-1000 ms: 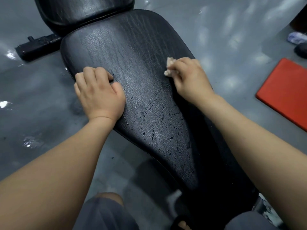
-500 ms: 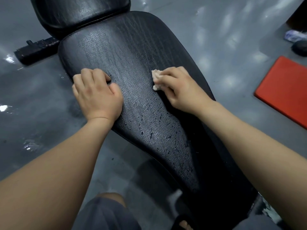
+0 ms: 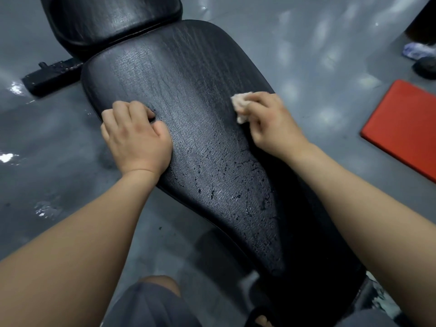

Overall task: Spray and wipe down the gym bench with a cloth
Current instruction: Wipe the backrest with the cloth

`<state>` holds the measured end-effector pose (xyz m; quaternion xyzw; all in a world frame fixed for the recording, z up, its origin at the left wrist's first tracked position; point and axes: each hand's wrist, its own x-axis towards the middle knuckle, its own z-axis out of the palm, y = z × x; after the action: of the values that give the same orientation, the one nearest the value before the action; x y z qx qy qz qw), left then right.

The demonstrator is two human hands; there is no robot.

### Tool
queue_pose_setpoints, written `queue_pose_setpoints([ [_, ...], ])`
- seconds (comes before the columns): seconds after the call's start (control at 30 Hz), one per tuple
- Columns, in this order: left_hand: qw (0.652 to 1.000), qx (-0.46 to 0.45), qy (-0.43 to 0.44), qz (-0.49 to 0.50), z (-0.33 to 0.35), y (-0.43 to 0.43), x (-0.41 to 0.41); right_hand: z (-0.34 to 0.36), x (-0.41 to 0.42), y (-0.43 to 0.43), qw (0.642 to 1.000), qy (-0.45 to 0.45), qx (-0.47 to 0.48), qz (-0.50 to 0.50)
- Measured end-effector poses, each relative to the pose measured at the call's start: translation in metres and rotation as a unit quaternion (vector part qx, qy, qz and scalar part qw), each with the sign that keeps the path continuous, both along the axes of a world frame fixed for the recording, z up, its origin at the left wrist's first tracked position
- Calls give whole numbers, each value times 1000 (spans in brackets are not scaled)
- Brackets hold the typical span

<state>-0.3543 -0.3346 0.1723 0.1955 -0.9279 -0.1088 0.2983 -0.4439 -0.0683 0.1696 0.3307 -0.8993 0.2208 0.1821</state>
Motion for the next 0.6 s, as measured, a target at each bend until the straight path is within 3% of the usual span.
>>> queue_pose_setpoints([
  [0.13,1000,-2,3,3,0,0,0,-11,-7,17,988,-6,-9,-153],
  [0.33,1000,-2,6,5,0,1,0,-19,-26,23,970,-35,-20,-240],
  [0.6,1000,3,1,5,0,1,1,-3,-59,9,978,-82,-53,-184],
])
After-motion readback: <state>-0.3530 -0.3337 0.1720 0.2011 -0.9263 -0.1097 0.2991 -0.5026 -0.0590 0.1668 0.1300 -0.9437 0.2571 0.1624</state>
